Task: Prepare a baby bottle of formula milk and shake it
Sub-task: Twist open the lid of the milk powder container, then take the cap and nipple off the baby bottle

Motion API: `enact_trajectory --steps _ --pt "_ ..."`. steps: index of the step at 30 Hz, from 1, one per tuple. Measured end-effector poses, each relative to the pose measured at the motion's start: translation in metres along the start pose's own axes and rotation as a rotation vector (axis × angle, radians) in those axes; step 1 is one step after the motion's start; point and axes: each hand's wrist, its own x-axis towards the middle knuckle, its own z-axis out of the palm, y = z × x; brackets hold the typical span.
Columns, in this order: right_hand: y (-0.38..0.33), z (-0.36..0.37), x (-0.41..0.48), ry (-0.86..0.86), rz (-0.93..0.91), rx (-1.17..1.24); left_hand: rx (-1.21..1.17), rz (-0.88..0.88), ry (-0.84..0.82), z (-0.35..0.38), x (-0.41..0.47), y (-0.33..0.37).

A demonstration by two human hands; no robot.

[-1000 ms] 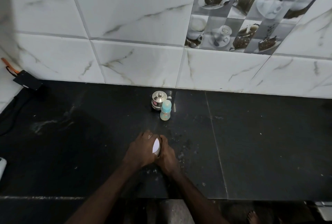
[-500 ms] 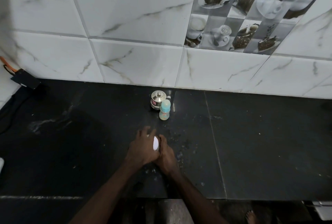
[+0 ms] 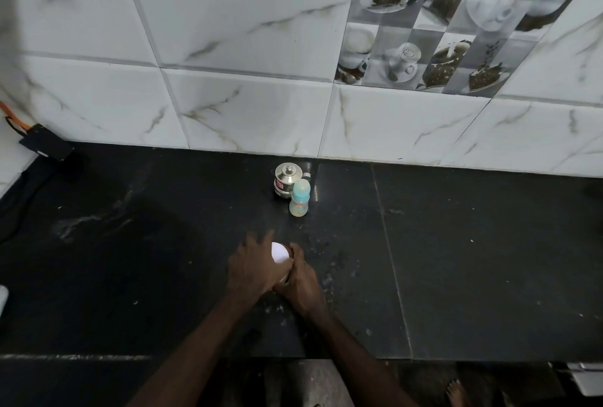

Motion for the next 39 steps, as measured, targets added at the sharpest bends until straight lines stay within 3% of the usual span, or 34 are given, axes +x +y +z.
enact_trajectory --steps 4,11,18,23,39 --pt "0.003 0.005 0.001 0.023 0.034 -0.004 -0.027 0.222 -0.124 0.007 -0.002 -0.01" --pt "-0.002 0.002 0.001 -0.005 -0.004 -0.026 -0.062 0.162 -0.021 0.002 -0.005 0.005" --pt "-0.007 -0.005 -0.003 -0.008 0.0 0.028 -0.505 0.139 0.362 0.051 -0.051 -0.031" --pt "-0.005 -0.005 0.002 -0.038 0.007 -0.071 -0.674 -0.033 0.451 0.093 -0.078 -0.05" --pt "0.003 0.0 0.006 -0.103 -0.025 -0.154 -0.35 -0.035 0.318 0.131 -0.076 -0.068"
